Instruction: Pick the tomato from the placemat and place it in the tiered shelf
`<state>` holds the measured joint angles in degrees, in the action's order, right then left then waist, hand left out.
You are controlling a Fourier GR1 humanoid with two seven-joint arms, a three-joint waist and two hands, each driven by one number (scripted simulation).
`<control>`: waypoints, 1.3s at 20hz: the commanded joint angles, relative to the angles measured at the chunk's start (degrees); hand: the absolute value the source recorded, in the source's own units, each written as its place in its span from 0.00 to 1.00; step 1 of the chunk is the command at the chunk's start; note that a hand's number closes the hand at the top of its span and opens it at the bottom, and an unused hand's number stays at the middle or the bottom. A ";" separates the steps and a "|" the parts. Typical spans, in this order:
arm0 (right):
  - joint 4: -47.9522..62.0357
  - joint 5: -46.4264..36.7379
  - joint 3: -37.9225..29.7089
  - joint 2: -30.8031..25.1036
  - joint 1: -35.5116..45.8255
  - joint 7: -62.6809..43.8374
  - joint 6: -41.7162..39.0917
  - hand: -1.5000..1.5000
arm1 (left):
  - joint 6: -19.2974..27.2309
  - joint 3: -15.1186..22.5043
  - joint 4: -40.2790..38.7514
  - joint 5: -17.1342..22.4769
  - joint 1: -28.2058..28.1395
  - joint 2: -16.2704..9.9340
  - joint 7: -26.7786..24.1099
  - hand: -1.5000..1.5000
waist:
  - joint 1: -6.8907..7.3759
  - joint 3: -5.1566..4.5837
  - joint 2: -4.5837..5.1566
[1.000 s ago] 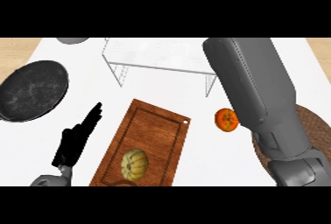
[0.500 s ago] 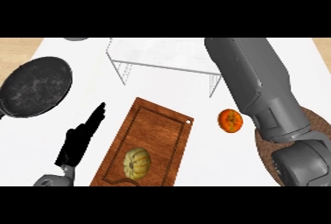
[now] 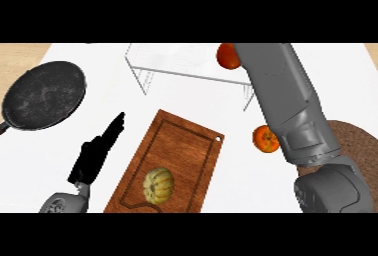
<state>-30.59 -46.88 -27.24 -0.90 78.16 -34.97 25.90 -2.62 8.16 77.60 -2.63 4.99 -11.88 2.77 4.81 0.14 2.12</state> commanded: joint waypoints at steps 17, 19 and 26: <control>-9.35 6.30 -8.76 -3.82 -7.86 14.36 32.01 0.00 | 0.86 -3.53 -0.81 0.83 -3.77 -0.84 -1.32 0.50 | -5.74 -0.18 -2.73; -14.45 4.87 -6.79 -3.22 -11.47 11.03 28.53 0.00 | 0.98 -4.26 -1.03 1.57 -2.24 -0.38 0.65 0.50 | -7.03 -0.18 -3.15; -38.44 7.37 -2.13 -4.17 -28.70 8.14 11.92 0.00 | 0.01 -5.11 0.92 2.15 -7.51 -1.67 -1.76 0.50 | -8.14 -0.17 -3.51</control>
<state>-58.09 -40.27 -31.45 -4.04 57.18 -24.49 44.74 -2.10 3.53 78.00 -1.15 -1.53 -13.53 1.55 -2.84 -0.03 -1.33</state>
